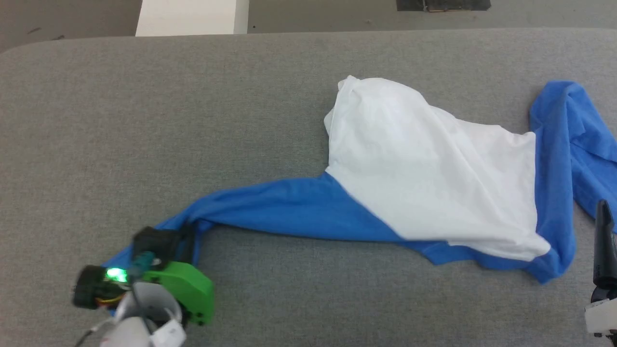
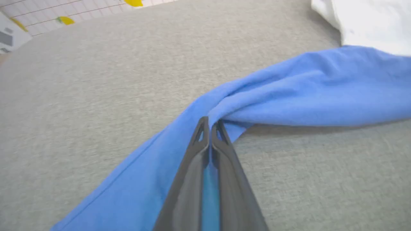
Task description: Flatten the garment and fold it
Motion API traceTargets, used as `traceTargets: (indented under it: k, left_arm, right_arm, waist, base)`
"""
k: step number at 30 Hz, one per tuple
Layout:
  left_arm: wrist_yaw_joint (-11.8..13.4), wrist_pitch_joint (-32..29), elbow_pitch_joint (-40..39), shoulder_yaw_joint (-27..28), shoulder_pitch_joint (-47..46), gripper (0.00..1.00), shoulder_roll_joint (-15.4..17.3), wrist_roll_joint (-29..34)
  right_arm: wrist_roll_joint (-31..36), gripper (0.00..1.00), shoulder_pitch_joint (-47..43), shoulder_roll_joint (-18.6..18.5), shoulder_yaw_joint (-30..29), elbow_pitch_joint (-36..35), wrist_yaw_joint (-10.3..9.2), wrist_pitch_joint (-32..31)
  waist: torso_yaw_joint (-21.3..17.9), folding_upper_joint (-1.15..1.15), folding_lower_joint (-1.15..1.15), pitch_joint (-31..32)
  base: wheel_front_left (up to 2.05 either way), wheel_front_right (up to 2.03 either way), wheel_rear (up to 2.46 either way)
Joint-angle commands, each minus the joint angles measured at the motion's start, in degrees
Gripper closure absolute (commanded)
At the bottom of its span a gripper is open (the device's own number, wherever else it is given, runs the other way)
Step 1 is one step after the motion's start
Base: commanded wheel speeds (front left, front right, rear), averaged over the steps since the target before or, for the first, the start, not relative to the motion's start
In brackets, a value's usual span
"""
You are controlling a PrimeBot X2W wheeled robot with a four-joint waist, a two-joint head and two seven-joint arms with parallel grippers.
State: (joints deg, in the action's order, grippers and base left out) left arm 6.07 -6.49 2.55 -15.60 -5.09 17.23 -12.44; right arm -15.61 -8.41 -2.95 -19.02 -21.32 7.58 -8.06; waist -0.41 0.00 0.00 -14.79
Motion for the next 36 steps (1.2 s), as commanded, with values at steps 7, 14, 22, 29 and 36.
traceTargets:
  k: [7, 14, 22, 29, 36]
  left_arm:
    - [6.55, -2.42, -9.95, 10.15, 6.66, 1.00, 6.96, -0.34]
    - [9.65, -5.08, -9.19, 11.49, 12.65, 0.54, 5.91, -1.24]
    - [6.37, 4.02, -11.65, 10.61, 10.25, 0.00, -1.60, -8.94]
    - [2.54, 1.40, -23.24, 7.40, 1.96, 0.00, 1.97, -6.27]
    - [-3.79, -4.06, -14.02, -3.63, -12.95, 0.00, 2.48, 0.52]
  right_arm:
    - [0.33, 0.00, 0.79, 0.07, 0.08, -0.31, -0.09, -0.44]
    - [0.51, 0.00, 0.57, 0.07, 0.89, 0.49, -0.09, -0.86]
    - [0.76, 0.00, -0.32, 0.07, 1.51, 0.48, -0.09, -1.66]
    - [0.43, 0.00, -0.52, 0.07, 1.68, -0.55, -0.09, -1.97]
    - [-0.14, 0.00, 1.37, 0.07, 1.72, -0.89, -0.09, -1.40]
  waist:
    - [1.66, 0.00, 0.00, -0.41]
    - [2.30, 0.00, 0.00, -0.05]
    - [2.71, 0.00, 0.00, 1.98]
    - [2.07, 0.00, 0.00, 1.37]
    - [-0.16, 0.00, 0.00, -1.88]
  base:
    - [0.00, 0.00, 0.00]
    - [0.00, 0.00, 0.00]
    - [0.00, 0.00, 0.00]
    - [0.00, 0.00, 0.00]
    - [0.00, 0.00, 0.00]
